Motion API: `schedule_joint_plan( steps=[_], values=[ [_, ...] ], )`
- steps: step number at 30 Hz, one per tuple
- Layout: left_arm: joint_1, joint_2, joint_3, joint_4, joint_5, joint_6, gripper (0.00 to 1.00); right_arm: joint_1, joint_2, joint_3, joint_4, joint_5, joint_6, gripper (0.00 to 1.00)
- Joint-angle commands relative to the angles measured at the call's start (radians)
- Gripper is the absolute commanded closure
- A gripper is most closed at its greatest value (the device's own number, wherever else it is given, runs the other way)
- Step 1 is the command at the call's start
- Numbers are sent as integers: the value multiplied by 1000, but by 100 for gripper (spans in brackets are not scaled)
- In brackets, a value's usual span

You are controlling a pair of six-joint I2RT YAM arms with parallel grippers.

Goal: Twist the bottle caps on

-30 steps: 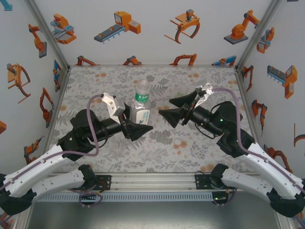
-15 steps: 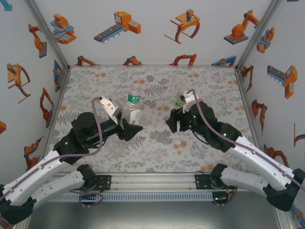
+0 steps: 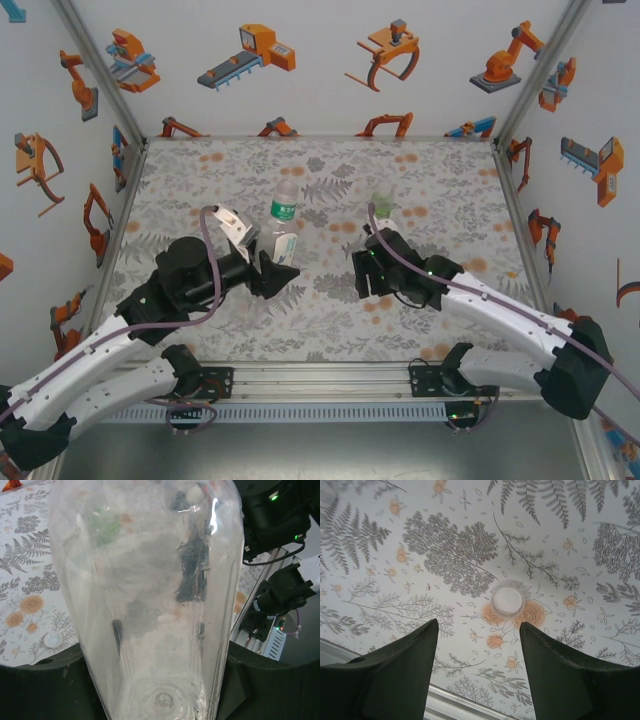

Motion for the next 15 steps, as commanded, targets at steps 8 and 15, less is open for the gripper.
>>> schedule_joint_plan(
  steps=[8, 15],
  values=[
    [5, 26, -21, 53, 42, -32, 100, -103, 103, -91, 79, -138, 68, 41],
    [5, 54, -24, 73, 53, -33, 100, -109, 185, -62, 75, -151, 59, 41]
  ],
)
